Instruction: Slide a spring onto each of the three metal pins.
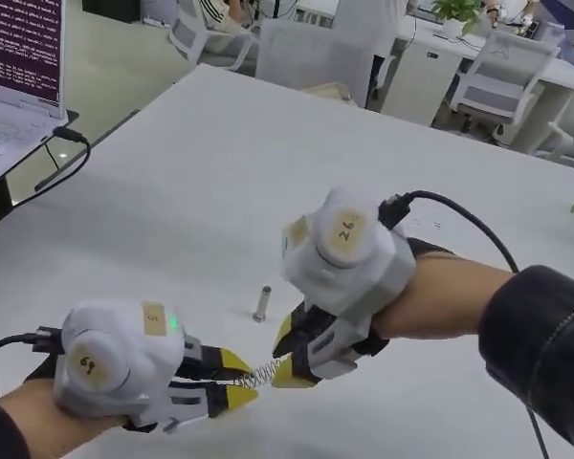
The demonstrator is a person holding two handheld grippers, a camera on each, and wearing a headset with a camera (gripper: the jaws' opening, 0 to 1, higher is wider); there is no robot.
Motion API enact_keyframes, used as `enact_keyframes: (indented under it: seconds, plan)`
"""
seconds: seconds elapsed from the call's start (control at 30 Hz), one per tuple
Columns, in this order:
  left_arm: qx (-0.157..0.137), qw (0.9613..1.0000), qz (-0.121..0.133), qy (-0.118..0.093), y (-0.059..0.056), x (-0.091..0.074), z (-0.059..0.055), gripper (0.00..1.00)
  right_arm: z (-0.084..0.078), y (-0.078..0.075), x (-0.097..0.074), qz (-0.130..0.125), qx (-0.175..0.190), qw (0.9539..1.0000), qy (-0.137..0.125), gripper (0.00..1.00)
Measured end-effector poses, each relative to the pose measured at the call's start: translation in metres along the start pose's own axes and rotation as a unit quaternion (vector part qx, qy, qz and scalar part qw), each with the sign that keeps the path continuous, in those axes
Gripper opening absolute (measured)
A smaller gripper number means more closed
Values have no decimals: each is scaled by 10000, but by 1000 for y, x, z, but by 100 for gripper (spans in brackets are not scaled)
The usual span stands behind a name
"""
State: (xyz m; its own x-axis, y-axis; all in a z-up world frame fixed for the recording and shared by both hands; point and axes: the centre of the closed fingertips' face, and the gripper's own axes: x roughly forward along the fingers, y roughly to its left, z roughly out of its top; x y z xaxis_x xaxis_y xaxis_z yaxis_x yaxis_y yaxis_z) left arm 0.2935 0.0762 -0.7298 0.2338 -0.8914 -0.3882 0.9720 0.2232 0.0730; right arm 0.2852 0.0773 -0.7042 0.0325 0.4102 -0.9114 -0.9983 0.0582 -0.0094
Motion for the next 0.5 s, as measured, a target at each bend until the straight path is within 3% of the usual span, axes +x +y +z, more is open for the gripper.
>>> enact_keyframes:
  seconds: [0.03, 0.2, 0.33, 0.5]
  plan:
    - [-45, 10000, 9, -31, 1, -1, 1, 2, 0, 0, -1, -4, 0, 10000, -36, 15]
    - [-412, 9982, -93, -417, 0, -5, 12, 2, 16, 2, -10, 59, 152, 9972, -725, 16]
    - [-608, 9957, -116, -686, 2, -8, 22, 2, 18, -2, -16, 60, 306, 9952, -929, 16]
    - [-795, 9921, -141, -956, 3, -12, 34, 2, 22, -3, -19, 240, 618, 9902, -1226, 16]
